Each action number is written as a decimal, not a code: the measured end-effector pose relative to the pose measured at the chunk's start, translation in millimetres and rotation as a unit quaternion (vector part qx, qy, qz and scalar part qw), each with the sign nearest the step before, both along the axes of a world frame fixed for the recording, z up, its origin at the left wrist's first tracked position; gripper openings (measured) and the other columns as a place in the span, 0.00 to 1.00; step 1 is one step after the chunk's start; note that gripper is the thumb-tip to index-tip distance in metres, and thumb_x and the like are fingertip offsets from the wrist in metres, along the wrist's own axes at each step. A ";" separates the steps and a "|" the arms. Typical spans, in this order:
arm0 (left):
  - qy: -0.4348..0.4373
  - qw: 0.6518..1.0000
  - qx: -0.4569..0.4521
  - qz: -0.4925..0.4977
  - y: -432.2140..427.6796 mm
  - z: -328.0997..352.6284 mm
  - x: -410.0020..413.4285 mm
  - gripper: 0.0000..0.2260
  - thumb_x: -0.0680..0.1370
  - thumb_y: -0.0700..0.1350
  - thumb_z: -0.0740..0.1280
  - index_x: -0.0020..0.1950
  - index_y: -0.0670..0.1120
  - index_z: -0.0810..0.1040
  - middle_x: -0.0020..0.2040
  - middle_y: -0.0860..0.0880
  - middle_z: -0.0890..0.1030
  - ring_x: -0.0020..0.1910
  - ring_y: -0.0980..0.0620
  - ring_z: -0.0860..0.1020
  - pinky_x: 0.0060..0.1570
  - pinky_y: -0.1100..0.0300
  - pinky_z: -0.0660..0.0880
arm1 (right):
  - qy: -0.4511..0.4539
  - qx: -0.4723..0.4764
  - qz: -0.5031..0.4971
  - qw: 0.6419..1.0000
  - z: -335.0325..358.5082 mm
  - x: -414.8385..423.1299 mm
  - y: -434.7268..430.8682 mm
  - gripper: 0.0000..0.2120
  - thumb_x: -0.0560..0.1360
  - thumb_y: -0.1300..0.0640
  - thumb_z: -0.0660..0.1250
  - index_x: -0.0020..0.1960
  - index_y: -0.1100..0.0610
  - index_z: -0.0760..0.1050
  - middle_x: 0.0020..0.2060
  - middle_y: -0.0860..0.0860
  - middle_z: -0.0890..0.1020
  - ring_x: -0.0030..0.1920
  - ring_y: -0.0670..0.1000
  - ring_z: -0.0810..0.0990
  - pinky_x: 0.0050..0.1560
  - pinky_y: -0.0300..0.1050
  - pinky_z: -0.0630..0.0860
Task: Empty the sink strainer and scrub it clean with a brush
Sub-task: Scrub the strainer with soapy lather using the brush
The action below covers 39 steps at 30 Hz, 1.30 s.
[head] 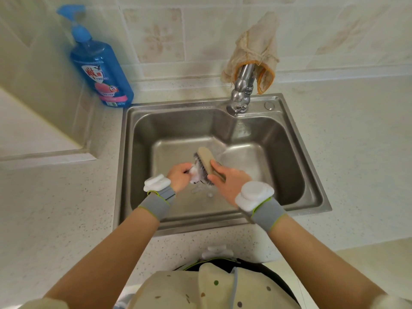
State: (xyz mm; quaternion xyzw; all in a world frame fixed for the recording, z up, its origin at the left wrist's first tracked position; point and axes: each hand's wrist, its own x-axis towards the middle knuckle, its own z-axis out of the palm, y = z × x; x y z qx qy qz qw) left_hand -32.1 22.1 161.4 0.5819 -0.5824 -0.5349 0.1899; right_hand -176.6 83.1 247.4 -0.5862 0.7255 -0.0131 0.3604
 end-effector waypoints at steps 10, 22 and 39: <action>0.000 1.000 0.024 0.017 -0.9 -4.7 -6.8 0.13 0.74 0.28 0.58 0.51 0.40 0.79 0.22 0.58 0.75 0.22 0.70 0.70 0.31 0.74 0.66 | -0.013 0.010 -0.049 0.999 -0.9 -12.7 -1.8 0.23 0.79 0.46 0.56 0.74 0.43 0.60 0.69 0.51 0.73 0.67 0.58 0.72 0.64 0.44 0.69; 0.035 0.996 0.048 0.060 -8.9 1.4 -3.2 0.17 0.75 0.26 0.55 0.30 0.42 0.71 0.16 0.56 0.73 0.18 0.65 0.70 0.26 0.74 0.66 | -0.035 0.021 -0.012 0.999 2.0 -4.8 9.9 0.23 0.79 0.45 0.57 0.74 0.43 0.59 0.67 0.51 0.74 0.65 0.57 0.74 0.63 0.44 0.69; 0.197 0.947 0.190 0.166 -6.0 9.3 -8.6 0.16 0.77 0.27 0.53 0.35 0.40 0.71 0.25 0.47 0.78 0.25 0.54 0.78 0.33 0.61 0.74 | 0.007 -0.011 0.012 1.000 5.7 -5.2 8.2 0.23 0.80 0.45 0.55 0.74 0.42 0.58 0.65 0.51 0.76 0.63 0.58 0.76 0.59 0.45 0.72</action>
